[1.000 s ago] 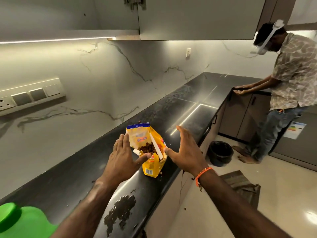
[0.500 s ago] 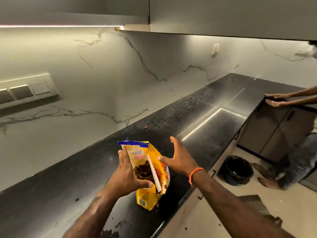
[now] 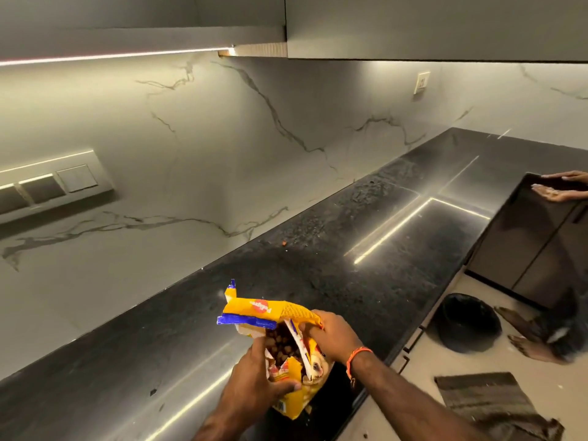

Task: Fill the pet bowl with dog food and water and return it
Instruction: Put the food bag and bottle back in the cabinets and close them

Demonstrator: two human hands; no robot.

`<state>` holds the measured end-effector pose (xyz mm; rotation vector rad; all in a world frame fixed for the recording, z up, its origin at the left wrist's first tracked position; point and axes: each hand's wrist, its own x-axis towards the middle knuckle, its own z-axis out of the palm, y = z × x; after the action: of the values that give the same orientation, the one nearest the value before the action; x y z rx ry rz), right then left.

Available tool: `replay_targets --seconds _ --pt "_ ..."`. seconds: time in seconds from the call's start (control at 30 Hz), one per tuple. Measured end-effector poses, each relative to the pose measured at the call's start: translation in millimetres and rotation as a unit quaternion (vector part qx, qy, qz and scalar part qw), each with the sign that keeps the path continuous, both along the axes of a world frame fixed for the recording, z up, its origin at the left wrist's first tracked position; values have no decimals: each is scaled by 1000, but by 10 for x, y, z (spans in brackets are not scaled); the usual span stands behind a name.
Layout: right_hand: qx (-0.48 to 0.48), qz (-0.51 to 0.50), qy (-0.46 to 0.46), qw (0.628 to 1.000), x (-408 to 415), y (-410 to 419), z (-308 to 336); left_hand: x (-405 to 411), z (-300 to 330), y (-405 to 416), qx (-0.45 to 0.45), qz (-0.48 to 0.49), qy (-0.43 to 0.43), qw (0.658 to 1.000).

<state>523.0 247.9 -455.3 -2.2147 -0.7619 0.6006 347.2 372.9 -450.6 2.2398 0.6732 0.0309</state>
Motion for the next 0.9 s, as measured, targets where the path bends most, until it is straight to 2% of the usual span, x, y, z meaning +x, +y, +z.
replay_targets --seconds 0.17,0.4,0.53,0.67,0.9 --pt "8 -43 -20 999 -2 -5 29 36 62 30 81 81 -24 993" --pt "-9 -60 -73 995 -49 -4 177 -29 188 10 114 61 -28 991" --pt "-16 -52 -119 991 -147 25 419 -56 391 63 176 55 -11 983" --pt "-4 -38 -171 985 -244 88 786 -140 822 139 189 84 -29 978" --pt "88 -5 -243 966 -361 237 1885 -339 1961 343 246 110 -128 955"
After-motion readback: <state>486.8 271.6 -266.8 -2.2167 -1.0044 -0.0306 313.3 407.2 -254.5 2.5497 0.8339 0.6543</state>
